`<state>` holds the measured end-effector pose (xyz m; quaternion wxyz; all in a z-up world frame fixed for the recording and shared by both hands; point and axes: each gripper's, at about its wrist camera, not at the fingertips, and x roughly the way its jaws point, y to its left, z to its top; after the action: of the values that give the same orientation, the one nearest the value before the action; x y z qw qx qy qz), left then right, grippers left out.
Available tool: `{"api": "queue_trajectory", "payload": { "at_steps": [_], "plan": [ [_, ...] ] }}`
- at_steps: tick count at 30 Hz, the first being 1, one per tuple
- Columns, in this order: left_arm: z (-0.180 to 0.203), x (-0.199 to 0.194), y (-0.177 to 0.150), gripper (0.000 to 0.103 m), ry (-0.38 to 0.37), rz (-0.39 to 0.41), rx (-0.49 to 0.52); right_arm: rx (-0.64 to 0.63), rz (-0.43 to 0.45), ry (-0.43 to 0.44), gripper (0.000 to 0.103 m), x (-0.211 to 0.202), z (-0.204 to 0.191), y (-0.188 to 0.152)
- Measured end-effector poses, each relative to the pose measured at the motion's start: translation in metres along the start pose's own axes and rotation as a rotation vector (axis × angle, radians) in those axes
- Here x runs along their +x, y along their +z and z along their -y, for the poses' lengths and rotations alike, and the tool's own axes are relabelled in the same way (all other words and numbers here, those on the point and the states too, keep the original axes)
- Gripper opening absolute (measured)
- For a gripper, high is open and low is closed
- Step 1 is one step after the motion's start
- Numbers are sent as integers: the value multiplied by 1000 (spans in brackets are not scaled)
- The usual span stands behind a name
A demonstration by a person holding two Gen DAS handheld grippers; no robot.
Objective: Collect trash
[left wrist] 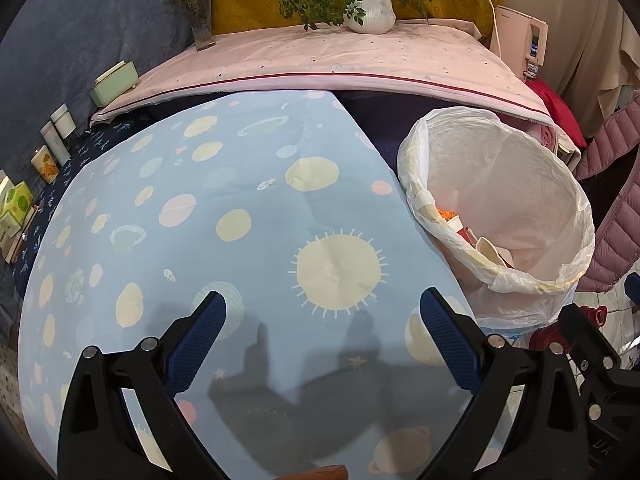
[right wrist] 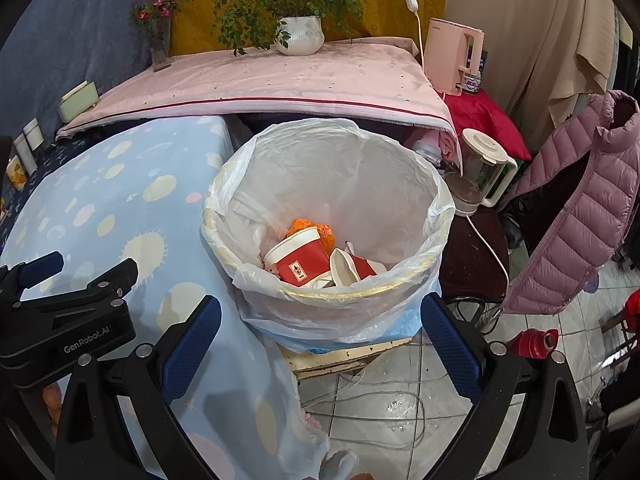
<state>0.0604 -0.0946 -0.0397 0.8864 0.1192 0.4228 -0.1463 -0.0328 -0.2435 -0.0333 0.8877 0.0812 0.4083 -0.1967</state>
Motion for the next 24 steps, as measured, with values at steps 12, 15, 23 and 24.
{"api": "queue_trajectory", "payload": {
  "at_steps": [12, 15, 23, 24],
  "plan": [
    [3, -1, -2, 93, 0, -5, 2, 0, -2, -1, 96, 0, 0, -2],
    [3, -1, -2, 93, 0, -6, 3, 0, -2, 0, 96, 0, 0, -2],
    [4, 0, -3, 93, -1, -6, 2, 0, -2, -2, 96, 0, 0, -2],
    [4, 0, -3, 93, 0, -6, 3, 0, -2, -1, 96, 0, 0, -3]
  ]
}}
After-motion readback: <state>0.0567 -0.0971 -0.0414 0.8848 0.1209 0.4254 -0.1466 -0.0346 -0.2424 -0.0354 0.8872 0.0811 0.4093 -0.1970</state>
